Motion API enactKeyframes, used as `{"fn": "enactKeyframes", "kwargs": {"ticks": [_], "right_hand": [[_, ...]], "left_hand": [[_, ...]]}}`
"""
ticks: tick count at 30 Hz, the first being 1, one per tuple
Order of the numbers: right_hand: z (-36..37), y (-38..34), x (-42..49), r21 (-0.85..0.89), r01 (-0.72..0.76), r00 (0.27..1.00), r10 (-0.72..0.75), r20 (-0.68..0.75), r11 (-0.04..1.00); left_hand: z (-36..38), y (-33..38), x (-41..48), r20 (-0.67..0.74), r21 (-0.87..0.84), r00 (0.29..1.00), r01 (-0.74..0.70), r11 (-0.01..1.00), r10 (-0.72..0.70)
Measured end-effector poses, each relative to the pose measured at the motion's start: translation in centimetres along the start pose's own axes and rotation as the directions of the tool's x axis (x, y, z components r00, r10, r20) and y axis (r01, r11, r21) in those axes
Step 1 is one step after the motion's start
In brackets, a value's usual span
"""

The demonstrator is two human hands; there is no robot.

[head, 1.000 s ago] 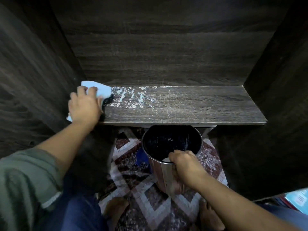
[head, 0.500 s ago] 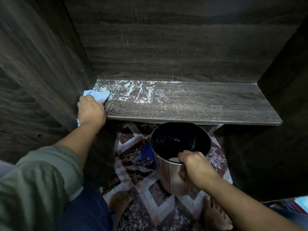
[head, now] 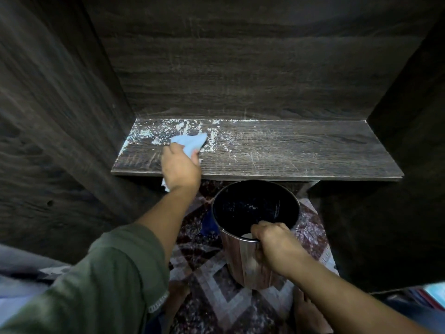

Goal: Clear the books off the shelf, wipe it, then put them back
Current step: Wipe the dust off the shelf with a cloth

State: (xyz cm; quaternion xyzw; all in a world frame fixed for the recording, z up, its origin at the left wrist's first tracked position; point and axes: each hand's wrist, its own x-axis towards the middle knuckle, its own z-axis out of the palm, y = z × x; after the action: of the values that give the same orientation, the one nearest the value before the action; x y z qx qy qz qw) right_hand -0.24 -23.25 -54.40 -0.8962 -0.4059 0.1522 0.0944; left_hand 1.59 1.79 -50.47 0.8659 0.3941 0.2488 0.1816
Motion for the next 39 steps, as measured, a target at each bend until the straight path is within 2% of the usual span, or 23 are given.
{"fn": "enactKeyframes", "kwargs": {"ticks": [6,13,16,18,20,22,29,34,39], "right_hand": [[-0.1,0.1,-0.1,-0.018,0.006,1.000,-0.006,-0.007,1.000],[-0.4,0.7,-0.3,-0.055,0.015,1.000,-0.016,-0.020,0.998],[-0.2,1.1,-0.4,-0.017,0.010,0.999,-0.011,-0.039,1.000],[-0.1,1.4,-0.5,-0.007,0.012,0.999,-0.012,-0.050,1.000],[-0.1,1.5,-0.5,-0.017,0.012,0.999,-0.012,-0.049,1.000],[-0.2,1.6,-0.5,-0.019,0.006,0.999,-0.007,-0.050,1.000],[0.2,2.0,-0.3,-0.036,0.015,0.997,-0.017,-0.074,0.999],[0.0,2.1,-0.4,-0.039,-0.003,0.998,0.000,-0.061,0.999],[-0.3,2.1,-0.7,-0.044,-0.002,0.999,0.000,-0.046,0.999]], "left_hand": [[2.6,4.3,-2.8,0.059,-0.056,0.992,-0.107,0.993,0.110],[2.1,6.2,-3.0,0.159,-0.267,0.949,-0.223,0.938,0.271],[0.5,4.6,-0.3,0.103,-0.250,0.942,-0.287,0.925,0.320],[-0.1,3.0,1.5,0.136,-0.184,0.930,-0.314,0.931,0.341],[0.2,1.6,2.4,0.229,-0.081,0.900,-0.363,0.928,0.372],[1.0,1.2,2.3,0.285,-0.049,0.871,-0.405,0.913,0.401],[2.8,3.9,0.5,0.323,-0.123,0.782,-0.523,0.843,0.532],[2.7,4.2,-0.6,0.366,-0.119,0.667,-0.658,0.744,0.649],[2.6,3.9,-2.0,0.359,-0.122,0.589,-0.740,0.662,0.724]]}}
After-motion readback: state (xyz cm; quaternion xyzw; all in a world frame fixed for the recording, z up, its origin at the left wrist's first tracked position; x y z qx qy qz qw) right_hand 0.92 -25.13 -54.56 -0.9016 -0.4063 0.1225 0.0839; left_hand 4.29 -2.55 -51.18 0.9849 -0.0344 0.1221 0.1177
